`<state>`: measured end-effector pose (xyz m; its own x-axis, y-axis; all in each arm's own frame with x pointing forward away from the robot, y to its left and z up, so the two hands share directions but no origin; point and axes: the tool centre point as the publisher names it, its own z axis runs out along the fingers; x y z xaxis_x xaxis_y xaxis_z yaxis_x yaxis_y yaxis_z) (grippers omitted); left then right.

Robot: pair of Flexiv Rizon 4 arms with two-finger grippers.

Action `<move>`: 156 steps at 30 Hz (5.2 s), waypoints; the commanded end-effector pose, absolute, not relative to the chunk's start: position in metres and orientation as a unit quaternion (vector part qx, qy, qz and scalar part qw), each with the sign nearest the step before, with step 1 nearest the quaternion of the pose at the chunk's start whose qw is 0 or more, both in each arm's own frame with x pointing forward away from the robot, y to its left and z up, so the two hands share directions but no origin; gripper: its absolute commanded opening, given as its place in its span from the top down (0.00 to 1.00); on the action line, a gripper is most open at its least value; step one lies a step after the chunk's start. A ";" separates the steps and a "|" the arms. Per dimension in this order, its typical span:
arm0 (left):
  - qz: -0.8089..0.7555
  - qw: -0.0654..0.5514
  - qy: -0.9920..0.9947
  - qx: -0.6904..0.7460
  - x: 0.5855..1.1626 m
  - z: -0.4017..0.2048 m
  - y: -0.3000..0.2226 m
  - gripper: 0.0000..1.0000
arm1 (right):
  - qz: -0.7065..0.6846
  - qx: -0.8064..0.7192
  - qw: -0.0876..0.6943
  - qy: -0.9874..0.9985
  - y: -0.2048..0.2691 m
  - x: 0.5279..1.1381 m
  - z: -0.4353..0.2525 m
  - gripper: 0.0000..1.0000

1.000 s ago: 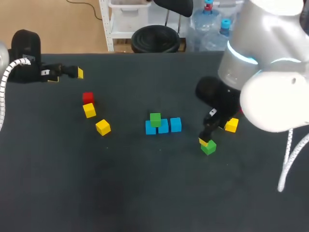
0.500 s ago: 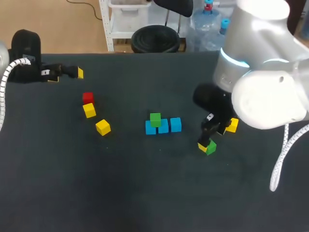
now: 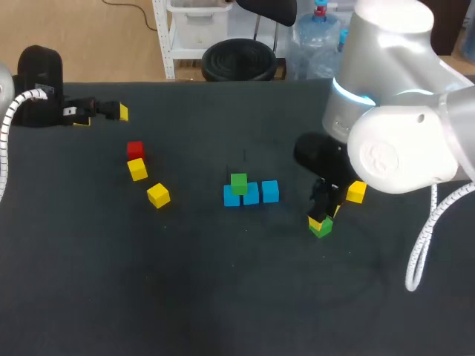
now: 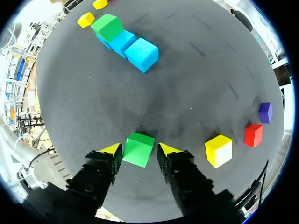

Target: Place the blue cubes, place green cubes on the blue cubes, place the yellow cubes on the green cubes, then place the red cubes on the yellow cubes, and place purple cube on the red cubes.

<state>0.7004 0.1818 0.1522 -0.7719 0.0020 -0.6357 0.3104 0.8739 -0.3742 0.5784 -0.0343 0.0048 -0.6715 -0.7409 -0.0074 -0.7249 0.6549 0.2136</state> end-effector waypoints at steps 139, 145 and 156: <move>-0.241 0.329 0.909 0.088 0.700 0.150 0.184 0.00 | 0.004 0.749 0.080 -0.658 0.055 0.649 0.054 1.00; -0.241 0.329 0.909 0.088 0.700 0.150 0.184 0.00 | 0.005 0.751 0.085 -0.654 0.058 0.653 0.048 1.00; -0.241 0.329 0.909 0.088 0.700 0.150 0.184 0.00 | 0.008 0.753 0.090 -0.652 0.057 0.659 0.042 1.00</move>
